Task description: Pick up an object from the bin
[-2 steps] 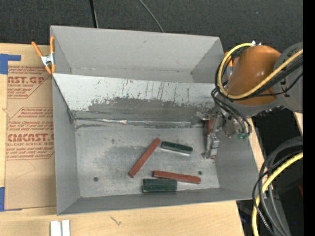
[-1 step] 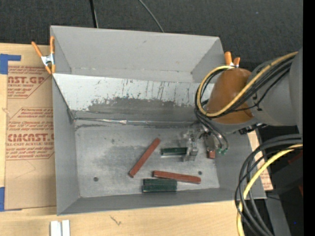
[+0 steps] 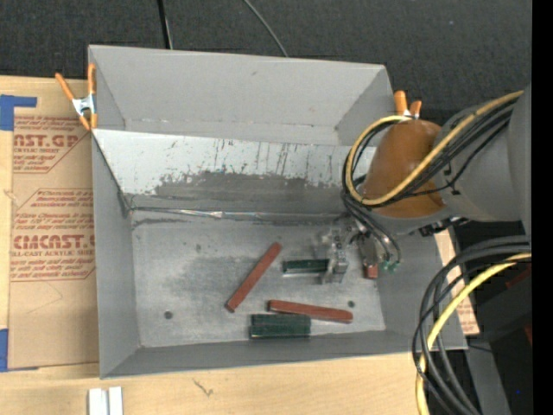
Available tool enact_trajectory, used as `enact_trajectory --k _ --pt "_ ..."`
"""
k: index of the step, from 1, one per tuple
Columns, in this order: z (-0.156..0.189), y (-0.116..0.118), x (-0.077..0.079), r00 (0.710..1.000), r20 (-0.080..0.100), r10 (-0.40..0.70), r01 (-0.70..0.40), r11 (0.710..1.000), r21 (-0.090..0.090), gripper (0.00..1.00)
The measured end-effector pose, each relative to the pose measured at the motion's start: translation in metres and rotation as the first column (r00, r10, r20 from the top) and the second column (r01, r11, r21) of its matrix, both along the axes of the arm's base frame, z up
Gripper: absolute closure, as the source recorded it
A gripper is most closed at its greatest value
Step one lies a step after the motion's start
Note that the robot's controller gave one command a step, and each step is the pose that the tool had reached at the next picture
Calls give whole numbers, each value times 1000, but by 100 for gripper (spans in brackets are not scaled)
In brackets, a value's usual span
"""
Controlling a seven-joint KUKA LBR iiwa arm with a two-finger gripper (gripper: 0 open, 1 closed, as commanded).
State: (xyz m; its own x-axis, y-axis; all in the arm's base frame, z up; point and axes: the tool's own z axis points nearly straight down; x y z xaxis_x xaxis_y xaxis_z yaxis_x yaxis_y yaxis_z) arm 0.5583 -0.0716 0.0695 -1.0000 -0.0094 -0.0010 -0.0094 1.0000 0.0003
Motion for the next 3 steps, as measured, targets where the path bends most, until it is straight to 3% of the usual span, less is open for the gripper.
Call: enact_trajectory --k 1,2,3 --pt "124 26 -16 1000 1 15 -15 1000 0 100" --pt "124 26 -16 1000 1 15 -15 1000 0 100" --pt "254 7 -31 957 0 290 -290 957 0 100"
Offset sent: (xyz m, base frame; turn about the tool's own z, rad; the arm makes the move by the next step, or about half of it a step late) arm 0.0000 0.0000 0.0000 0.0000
